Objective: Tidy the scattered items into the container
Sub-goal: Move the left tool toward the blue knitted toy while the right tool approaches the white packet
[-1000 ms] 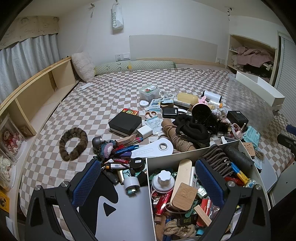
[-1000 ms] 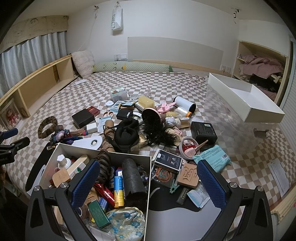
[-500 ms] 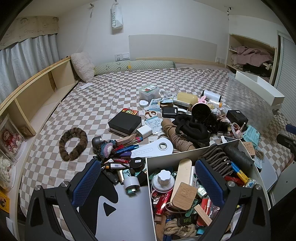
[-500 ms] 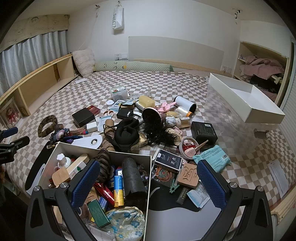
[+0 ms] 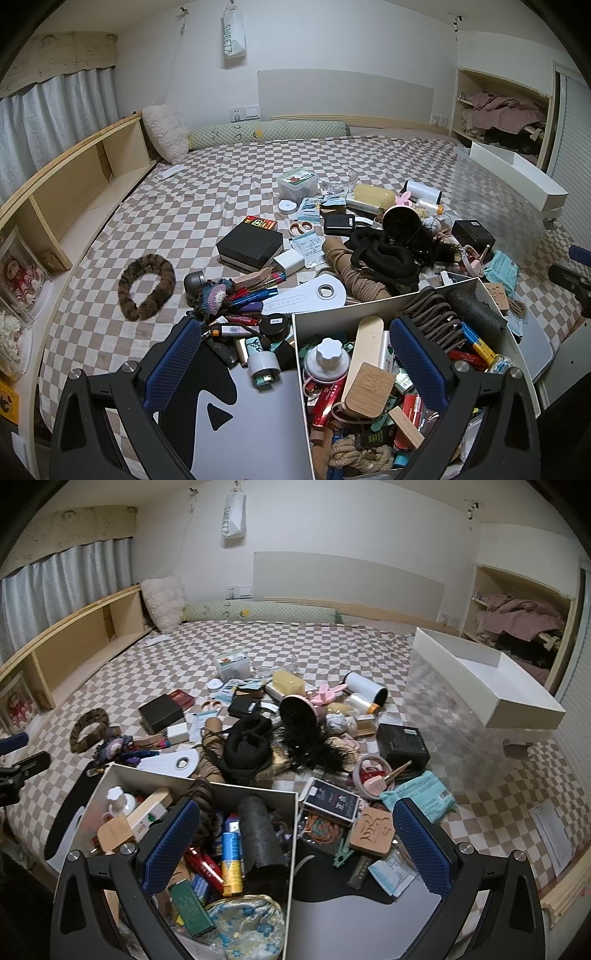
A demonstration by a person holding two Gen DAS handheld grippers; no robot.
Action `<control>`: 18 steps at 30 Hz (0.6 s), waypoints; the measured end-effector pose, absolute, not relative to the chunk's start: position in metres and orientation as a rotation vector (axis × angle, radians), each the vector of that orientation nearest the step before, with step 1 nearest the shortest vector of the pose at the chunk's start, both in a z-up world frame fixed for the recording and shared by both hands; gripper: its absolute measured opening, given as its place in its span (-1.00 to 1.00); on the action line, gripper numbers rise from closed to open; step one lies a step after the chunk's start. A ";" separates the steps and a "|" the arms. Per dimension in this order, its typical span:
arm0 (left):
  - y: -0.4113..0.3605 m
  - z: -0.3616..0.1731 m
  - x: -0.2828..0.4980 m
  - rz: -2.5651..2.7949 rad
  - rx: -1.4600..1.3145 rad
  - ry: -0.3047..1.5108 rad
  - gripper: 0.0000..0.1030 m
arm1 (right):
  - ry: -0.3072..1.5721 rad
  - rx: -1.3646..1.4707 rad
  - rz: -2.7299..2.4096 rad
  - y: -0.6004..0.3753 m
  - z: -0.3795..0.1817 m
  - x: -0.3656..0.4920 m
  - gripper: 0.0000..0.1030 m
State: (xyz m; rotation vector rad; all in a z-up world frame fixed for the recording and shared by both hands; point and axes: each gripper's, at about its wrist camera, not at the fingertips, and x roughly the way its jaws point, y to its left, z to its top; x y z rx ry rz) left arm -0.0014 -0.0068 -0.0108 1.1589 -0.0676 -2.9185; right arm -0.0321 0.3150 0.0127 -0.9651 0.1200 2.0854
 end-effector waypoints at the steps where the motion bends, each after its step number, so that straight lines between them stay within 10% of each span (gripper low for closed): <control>1: -0.007 -0.011 -0.001 -2.921 1.160 -0.063 1.00 | 0.117 -0.966 2.072 0.317 0.012 -0.033 1.00; 18: -0.033 -0.016 -0.009 -2.862 1.159 0.120 1.00 | 0.143 -0.949 1.784 0.356 0.000 -0.006 1.00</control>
